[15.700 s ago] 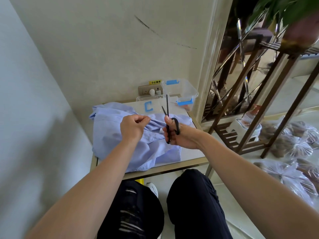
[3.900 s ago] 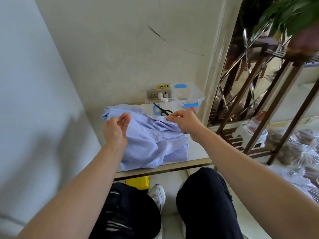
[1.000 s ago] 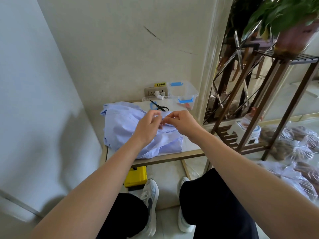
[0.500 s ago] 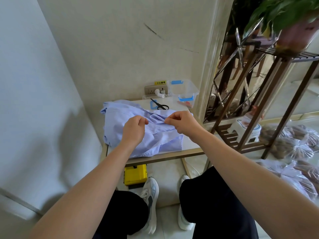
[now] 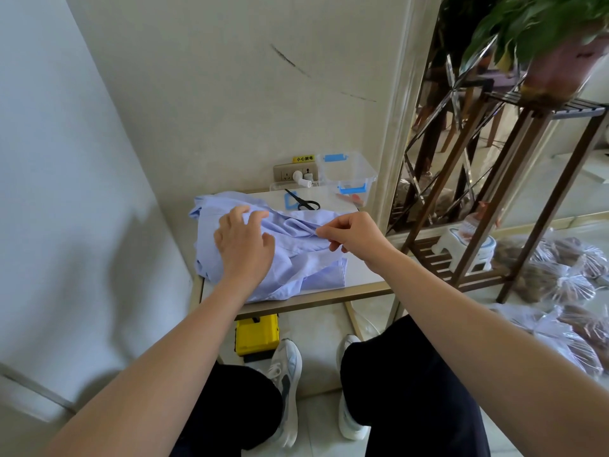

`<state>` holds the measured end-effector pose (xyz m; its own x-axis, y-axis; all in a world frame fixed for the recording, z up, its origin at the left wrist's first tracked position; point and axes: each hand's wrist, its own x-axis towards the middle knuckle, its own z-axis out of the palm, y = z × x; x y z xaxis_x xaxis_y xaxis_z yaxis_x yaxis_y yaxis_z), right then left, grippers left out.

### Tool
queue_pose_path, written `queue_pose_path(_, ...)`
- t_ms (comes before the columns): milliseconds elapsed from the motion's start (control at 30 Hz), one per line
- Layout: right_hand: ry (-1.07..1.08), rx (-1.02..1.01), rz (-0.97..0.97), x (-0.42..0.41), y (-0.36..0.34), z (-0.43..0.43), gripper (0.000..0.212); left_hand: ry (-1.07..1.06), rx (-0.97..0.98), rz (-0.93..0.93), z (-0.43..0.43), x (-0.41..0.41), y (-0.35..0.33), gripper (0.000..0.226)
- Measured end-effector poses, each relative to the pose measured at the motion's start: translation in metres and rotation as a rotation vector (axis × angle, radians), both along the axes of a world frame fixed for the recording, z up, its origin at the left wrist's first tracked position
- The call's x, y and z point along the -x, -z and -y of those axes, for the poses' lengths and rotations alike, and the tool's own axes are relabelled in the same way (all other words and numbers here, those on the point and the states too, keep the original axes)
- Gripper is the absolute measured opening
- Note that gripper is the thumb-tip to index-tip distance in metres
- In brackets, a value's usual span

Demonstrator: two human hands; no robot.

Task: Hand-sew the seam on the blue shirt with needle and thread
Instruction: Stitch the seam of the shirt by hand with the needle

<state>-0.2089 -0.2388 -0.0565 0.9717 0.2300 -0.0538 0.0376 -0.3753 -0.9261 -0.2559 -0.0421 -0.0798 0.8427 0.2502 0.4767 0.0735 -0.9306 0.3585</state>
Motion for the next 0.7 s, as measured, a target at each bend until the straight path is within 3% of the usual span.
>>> queue_pose_path(67, -0.012, 0.021, 0.0, 0.0, -0.002, 0.0, 0.021, 0.266, 0.183, 0.116, 0.01, -0.003, -0.006, 0.033)
queue_pose_path(200, -0.053, 0.049, 0.016, 0.003, -0.006, -0.001, 0.028, 0.561, 0.709, -0.337, 0.032, -0.001, -0.019, 0.028)
queue_pose_path(333, 0.007, 0.027, 0.019, 0.002, -0.005, 0.004, 0.029, 0.476, 0.597, -0.274, 0.035, 0.004, -0.019, 0.029)
queue_pose_path(467, 0.083, -0.122, -0.046, 0.002, -0.003, 0.01, 0.027, 0.413, 0.683, -0.218, 0.035, 0.006, -0.017, 0.03)
queue_pose_path(700, 0.066, -0.916, -0.224, 0.004, -0.009, 0.005, 0.014, 0.458, 0.765, -0.207, 0.04, 0.007, -0.021, 0.032)
